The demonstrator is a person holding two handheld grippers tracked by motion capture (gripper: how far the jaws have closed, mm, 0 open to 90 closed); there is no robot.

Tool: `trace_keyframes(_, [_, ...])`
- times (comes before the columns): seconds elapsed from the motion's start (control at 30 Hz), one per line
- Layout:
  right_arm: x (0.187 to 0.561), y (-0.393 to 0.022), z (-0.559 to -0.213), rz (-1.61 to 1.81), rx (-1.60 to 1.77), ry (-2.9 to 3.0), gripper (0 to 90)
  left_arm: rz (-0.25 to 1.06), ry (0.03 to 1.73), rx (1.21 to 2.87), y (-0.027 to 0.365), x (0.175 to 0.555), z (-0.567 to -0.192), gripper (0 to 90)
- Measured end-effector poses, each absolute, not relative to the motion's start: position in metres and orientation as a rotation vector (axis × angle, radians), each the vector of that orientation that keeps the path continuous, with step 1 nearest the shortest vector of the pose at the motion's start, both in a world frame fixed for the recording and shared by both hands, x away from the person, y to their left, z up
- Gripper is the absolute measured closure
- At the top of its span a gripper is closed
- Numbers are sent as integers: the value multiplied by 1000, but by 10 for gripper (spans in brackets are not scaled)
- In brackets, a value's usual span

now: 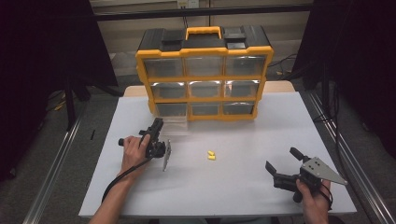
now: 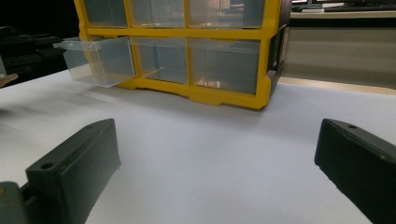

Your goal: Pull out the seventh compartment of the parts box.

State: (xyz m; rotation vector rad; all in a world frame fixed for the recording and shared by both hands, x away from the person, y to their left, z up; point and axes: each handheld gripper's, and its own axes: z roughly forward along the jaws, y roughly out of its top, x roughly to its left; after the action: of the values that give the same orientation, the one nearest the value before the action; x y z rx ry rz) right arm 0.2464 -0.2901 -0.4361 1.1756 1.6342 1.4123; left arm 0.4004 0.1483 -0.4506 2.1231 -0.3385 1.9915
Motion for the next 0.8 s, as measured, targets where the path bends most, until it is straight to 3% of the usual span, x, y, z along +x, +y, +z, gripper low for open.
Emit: trace_keyframes(0.8, [246, -290, -436, 1409, 1168, 1640, 0, 1953, -353, 2138, 152, 388, -451, 789])
